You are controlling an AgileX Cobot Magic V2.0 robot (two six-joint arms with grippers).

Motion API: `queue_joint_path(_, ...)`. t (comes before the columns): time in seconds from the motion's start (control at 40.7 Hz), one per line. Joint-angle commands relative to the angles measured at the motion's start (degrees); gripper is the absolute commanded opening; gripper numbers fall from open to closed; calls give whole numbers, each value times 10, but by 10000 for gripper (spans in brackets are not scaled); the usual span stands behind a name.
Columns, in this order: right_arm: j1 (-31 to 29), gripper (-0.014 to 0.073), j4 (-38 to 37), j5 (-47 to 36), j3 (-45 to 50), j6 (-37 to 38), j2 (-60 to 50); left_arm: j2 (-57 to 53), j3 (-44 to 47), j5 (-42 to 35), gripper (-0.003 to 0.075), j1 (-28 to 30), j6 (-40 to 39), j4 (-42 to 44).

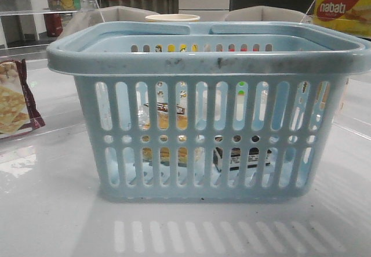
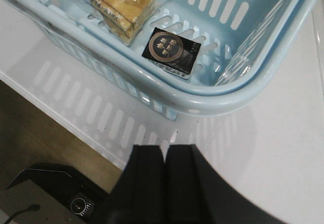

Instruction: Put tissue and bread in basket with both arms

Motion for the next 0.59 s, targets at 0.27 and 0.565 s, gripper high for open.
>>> queue_joint_path(0.27, 0, 57, -5, -31, -15, -7, -3, -10, -1, -44, 91, -4, -6, -2)
queue_joint_path(0.565, -56, 57, -27, -53, 23, -7, -68, -10, -1, -44, 91, -4, -6, -2)
